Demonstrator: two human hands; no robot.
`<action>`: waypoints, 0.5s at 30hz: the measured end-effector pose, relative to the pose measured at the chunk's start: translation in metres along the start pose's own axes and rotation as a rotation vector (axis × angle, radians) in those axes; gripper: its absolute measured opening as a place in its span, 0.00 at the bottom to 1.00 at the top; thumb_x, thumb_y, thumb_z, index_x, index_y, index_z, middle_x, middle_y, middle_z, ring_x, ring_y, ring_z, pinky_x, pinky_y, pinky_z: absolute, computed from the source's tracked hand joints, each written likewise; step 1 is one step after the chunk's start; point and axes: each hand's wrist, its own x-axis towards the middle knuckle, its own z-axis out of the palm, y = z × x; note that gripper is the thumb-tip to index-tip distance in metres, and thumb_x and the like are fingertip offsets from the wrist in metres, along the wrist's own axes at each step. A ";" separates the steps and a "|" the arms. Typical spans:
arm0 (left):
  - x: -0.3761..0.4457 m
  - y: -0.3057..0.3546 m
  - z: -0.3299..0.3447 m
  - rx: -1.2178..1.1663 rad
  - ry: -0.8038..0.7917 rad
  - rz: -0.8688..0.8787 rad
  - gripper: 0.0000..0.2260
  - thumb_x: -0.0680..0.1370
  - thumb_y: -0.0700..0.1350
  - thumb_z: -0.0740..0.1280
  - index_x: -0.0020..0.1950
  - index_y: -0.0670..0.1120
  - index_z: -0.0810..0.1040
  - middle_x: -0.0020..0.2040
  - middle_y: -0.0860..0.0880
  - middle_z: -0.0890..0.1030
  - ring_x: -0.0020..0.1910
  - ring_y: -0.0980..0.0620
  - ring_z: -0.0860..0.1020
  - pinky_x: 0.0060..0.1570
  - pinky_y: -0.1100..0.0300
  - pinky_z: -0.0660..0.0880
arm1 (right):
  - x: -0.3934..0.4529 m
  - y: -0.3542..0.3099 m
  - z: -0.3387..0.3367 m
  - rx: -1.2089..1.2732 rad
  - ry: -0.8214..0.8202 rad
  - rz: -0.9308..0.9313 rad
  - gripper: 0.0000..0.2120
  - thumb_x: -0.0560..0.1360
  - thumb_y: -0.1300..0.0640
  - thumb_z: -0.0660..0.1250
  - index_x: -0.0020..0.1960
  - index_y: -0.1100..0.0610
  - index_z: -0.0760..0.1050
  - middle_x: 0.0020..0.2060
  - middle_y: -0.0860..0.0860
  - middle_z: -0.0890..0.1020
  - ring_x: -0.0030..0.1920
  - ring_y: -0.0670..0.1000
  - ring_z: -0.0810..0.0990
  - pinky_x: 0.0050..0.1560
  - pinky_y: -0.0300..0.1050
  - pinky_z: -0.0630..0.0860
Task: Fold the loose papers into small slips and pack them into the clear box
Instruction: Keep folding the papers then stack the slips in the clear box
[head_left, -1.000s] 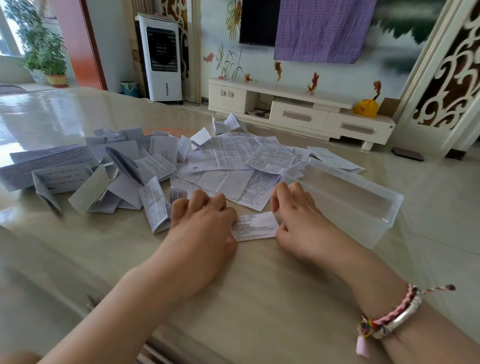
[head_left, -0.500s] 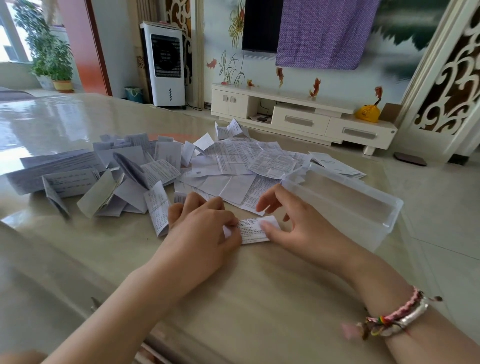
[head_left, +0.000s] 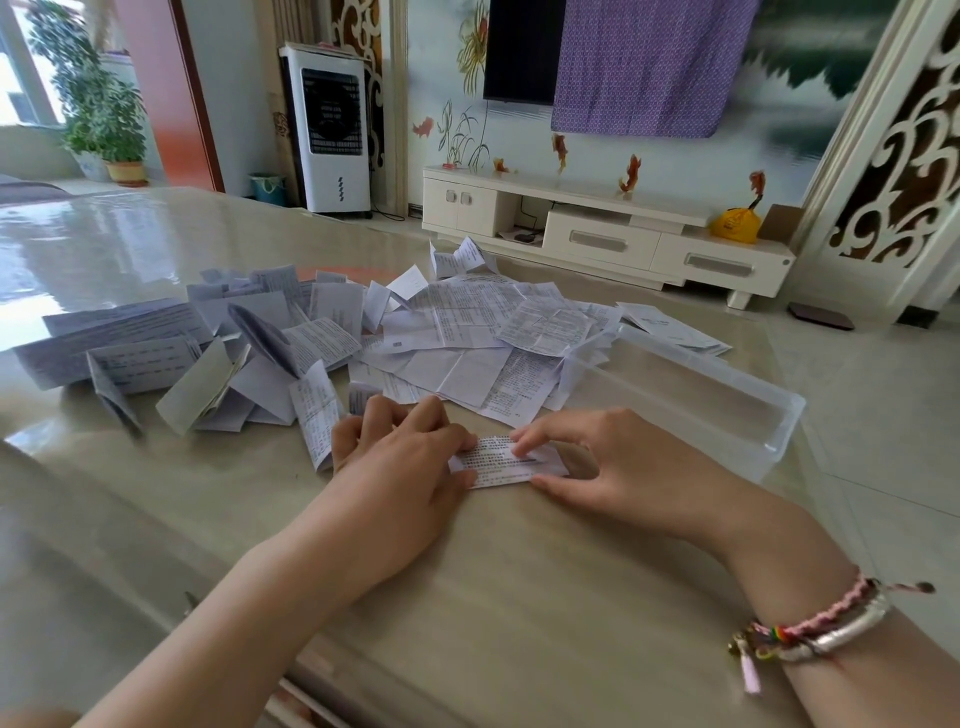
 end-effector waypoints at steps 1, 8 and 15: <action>0.000 0.000 0.001 0.004 -0.006 0.004 0.15 0.80 0.58 0.55 0.67 0.63 0.68 0.55 0.63 0.63 0.59 0.55 0.59 0.53 0.59 0.50 | 0.000 0.000 0.000 -0.019 0.005 -0.014 0.10 0.74 0.48 0.69 0.56 0.44 0.78 0.53 0.44 0.83 0.52 0.47 0.81 0.55 0.51 0.77; -0.003 -0.005 0.003 0.081 -0.020 0.031 0.27 0.74 0.60 0.39 0.69 0.62 0.65 0.55 0.63 0.61 0.57 0.55 0.58 0.48 0.59 0.48 | -0.002 -0.006 0.002 -0.209 0.027 -0.051 0.16 0.74 0.58 0.63 0.59 0.45 0.76 0.57 0.41 0.80 0.55 0.44 0.78 0.53 0.47 0.76; -0.007 -0.005 -0.005 0.022 0.009 0.042 0.22 0.77 0.60 0.43 0.69 0.67 0.65 0.56 0.65 0.67 0.59 0.56 0.60 0.47 0.59 0.48 | 0.001 -0.003 0.003 -0.118 0.116 -0.031 0.14 0.71 0.62 0.65 0.51 0.47 0.79 0.52 0.43 0.82 0.54 0.45 0.79 0.53 0.49 0.75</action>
